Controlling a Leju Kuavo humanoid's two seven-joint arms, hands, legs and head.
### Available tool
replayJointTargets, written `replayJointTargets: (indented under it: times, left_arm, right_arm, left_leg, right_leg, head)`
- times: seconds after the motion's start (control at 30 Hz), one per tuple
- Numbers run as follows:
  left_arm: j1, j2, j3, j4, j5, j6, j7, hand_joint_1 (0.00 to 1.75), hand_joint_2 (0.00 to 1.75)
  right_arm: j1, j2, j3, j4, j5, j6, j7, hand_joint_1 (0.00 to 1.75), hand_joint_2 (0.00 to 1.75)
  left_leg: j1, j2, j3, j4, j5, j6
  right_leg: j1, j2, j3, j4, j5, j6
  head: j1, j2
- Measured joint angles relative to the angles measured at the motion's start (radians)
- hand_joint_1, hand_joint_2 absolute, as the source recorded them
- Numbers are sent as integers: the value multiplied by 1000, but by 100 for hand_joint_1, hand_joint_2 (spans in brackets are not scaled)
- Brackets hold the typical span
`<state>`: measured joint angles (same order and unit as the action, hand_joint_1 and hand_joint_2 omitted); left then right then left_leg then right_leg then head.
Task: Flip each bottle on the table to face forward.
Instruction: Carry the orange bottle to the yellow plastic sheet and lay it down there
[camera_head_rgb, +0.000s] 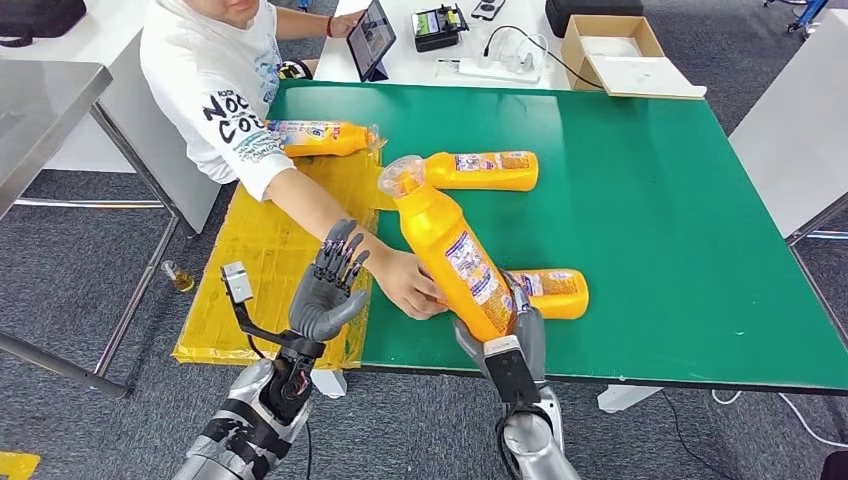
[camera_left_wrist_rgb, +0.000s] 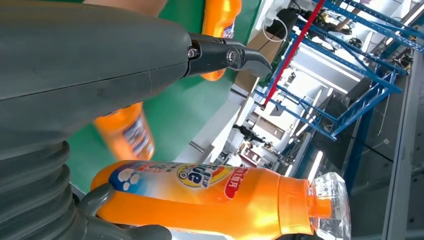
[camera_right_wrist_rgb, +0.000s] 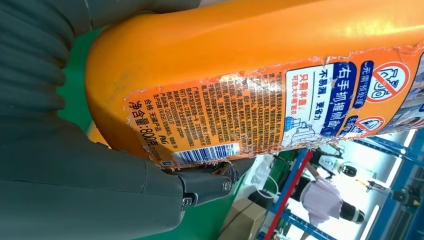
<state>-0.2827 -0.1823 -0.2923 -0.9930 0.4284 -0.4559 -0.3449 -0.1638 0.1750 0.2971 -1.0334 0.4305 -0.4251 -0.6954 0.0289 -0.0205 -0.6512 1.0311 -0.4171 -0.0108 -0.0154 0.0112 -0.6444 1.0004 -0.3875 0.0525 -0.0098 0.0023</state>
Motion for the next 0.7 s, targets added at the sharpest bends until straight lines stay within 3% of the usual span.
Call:
replayJointTargets:
  times: [0.2,0.47,0.7]
  left_arm:
    - [-2,9,-17,0,21,-30,8,0,175]
    - [-23,24,-55,8,88,-114,30,0,175]
    - [-35,33,-80,17,97,-129,38,0,175]
  right_arm:
    - [-2,8,25,23,-26,4,0,175,175]
    - [-25,29,140,76,-96,-18,0,175,175]
    - [-51,38,197,135,-86,4,0,175,175]
  left_leg:
    - [0,0,0,0,0,0]
    - [1,0,0,0,0,0]
    - [1,0,0,0,0,0]
  right_leg:
    - [0,0,0,0,0,0]
    - [1,0,-1,0,0,0]
    - [1,0,-1,0,0,0]
  head:
    - [0,0]
    - [0,0]
    - [0,0]
